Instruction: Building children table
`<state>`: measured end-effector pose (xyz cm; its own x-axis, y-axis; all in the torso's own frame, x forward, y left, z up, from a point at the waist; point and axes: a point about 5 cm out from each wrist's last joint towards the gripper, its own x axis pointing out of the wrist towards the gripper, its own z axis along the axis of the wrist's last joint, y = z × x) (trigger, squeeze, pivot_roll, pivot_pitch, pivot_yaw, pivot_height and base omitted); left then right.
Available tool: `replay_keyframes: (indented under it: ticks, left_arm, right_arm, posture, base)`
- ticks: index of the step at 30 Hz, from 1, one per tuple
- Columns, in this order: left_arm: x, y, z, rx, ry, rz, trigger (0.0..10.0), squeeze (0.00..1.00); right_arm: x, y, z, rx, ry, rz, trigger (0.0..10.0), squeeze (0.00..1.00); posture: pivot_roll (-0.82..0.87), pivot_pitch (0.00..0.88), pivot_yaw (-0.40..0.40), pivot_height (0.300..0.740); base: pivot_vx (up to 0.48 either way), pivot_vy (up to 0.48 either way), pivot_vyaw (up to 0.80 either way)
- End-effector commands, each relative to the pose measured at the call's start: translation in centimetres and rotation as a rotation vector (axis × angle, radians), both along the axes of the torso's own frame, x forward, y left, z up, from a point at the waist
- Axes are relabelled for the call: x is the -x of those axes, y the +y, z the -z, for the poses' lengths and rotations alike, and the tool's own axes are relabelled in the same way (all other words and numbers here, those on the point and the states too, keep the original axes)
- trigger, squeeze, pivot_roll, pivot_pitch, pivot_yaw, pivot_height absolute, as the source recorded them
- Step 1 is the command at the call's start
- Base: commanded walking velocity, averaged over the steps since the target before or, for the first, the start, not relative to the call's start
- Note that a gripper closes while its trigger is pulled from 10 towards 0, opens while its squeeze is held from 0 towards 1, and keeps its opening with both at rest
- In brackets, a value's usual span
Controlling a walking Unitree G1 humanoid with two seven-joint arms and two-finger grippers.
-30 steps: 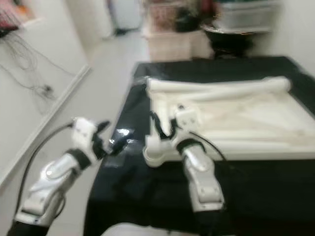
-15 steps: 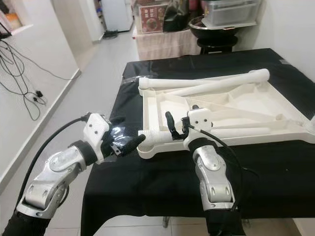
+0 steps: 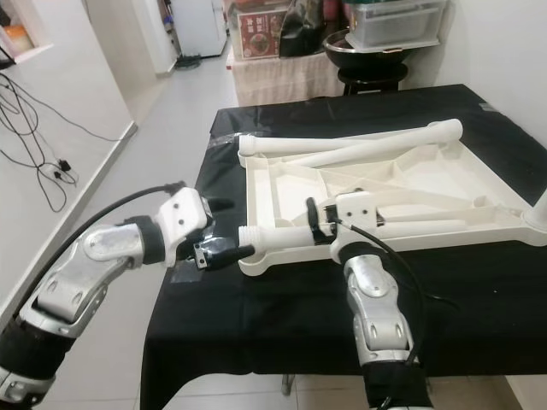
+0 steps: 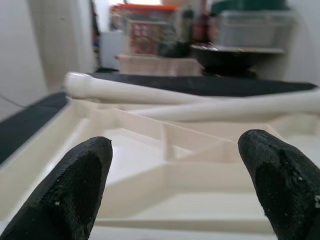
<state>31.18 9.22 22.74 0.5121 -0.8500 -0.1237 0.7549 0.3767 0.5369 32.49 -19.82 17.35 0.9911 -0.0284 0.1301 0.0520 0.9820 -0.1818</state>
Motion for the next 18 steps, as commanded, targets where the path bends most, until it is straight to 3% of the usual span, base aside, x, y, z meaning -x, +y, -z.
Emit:
replay_keyframes:
  ticks: [1, 4, 5, 7, 10, 14, 16, 17, 18]
  left_arm:
    - [-0.4, 0.1, 0.1, -0.064, -0.012, 0.013, 10.0, 0.00]
    - [-0.9, -0.1, -0.4, -0.091, -0.019, 0.032, 10.0, 0.00]
    - [-1.4, -0.3, -0.6, -0.143, -0.020, 0.054, 10.0, 0.00]
    - [-1.4, -0.3, -0.6, -0.143, -0.020, 0.054, 10.0, 0.00]
    - [-2.5, -0.6, -1.1, -0.276, -0.021, 0.088, 10.0, 0.00]
    - [-3.3, -0.6, -1.8, -0.341, -0.022, 0.105, 10.0, 0.00]
    - [-3.6, -0.5, -1.8, -0.388, 0.000, 0.112, 10.0, 0.00]
    - [-4.0, -0.2, -1.5, -0.456, 0.038, 0.100, 10.0, 0.00]
    - [-4.0, -0.2, -1.5, -0.456, 0.038, 0.100, 10.0, 0.00]
  right_arm:
    - [-0.2, 0.1, 0.2, -0.015, 0.025, 0.001, 10.0, 0.00]
    - [-0.2, 0.1, 0.2, -0.011, 0.026, 0.007, 10.0, 0.00]
    - [-0.3, 0.1, 0.1, -0.010, 0.019, 0.010, 10.0, 0.00]
    - [-0.3, 0.1, 0.1, -0.010, 0.019, 0.010, 10.0, 0.00]
    - [-0.4, 0.3, 0.0, -0.004, 0.005, 0.016, 10.0, 0.00]
    - [-0.5, 0.4, -0.1, -0.003, 0.009, 0.016, 10.0, 0.00]
    - [-0.5, 0.4, -0.1, -0.003, 0.010, 0.015, 10.0, 0.00]
    - [-0.5, 0.5, -0.1, -0.003, 0.010, 0.014, 10.0, 0.00]
    - [-0.5, 0.5, -0.1, -0.003, 0.010, 0.014, 10.0, 0.00]
  posture:
    - [-0.06, 0.041, 0.117, 0.740]
    - [-0.06, 0.038, 0.124, 0.740]
    - [-0.05, 0.033, 0.125, 0.740]
    - [-0.05, 0.033, 0.125, 0.740]
    - [-0.04, 0.032, 0.125, 0.740]
    - [-0.05, 0.033, 0.126, 0.740]
    - [-0.05, 0.034, 0.127, 0.740]
    - [-0.05, 0.036, 0.130, 0.740]
    - [-0.05, 0.036, 0.130, 0.740]
  base:
    - [0.000, 0.000, -0.80]
    - [0.000, 0.000, -0.80]
    - [0.000, 0.000, -0.80]
    - [0.000, 0.000, -0.80]
    - [0.000, 0.000, 0.00]
    - [0.000, 0.000, 0.00]
    - [0.000, 0.000, 0.00]
    - [0.000, 0.000, 0.00]
    - [0.000, 0.000, 0.00]
